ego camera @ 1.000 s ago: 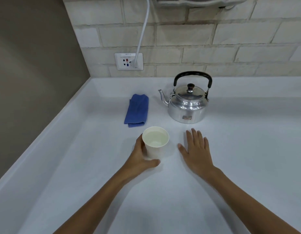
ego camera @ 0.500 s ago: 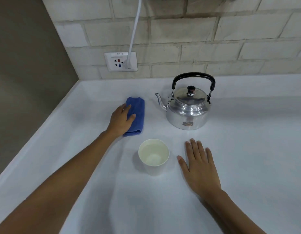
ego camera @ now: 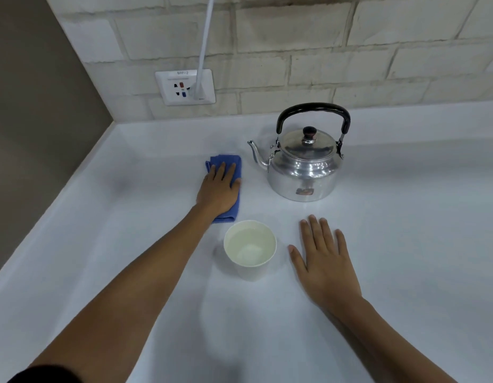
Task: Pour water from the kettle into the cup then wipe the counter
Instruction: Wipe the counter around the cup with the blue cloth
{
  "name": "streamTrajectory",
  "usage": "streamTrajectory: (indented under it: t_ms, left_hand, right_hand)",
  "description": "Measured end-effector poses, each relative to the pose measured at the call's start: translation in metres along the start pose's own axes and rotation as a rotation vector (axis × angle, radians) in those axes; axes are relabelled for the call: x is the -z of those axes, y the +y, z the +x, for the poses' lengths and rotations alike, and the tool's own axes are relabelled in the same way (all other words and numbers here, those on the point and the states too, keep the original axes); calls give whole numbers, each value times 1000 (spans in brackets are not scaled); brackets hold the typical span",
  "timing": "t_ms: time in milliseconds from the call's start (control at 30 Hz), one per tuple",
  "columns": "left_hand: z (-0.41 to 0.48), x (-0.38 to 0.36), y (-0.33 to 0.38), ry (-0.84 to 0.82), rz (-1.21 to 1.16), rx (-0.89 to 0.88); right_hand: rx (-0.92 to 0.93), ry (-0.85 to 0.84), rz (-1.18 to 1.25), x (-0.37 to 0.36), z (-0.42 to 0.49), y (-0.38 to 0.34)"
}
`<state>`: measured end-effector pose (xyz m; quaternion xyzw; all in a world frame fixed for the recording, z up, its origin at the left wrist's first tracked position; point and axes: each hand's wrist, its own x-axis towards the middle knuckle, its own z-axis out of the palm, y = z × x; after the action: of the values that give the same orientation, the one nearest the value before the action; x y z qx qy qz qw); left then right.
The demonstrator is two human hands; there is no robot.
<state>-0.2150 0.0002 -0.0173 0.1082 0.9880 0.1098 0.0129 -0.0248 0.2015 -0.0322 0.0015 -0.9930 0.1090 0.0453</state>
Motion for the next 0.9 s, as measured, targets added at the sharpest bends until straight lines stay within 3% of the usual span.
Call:
streamTrajectory:
  t_ms: [167, 300, 400, 600, 733, 900]
  left_hand:
    - [-69, -6, -3, 10, 189, -448]
    - [-101, 8, -37, -93, -28, -502]
    - [-79, 15, -36, -102, 38, -496]
    - [-38, 6, 4, -45, 234, -289]
    - [-60, 4, 6, -75, 359, -332]
    - [-137, -2, -22, 45, -26, -215]
  right_hand:
    - [13, -8, 1, -2, 0, 4]
    - [17, -13, 9, -3, -1, 3]
    - [10, -12, 10, -2, 1, 0]
    - [25, -16, -24, -3, 5, 2]
    - [31, -21, -37, -3, 4, 4]
    - [51, -25, -70, -2, 4, 6]
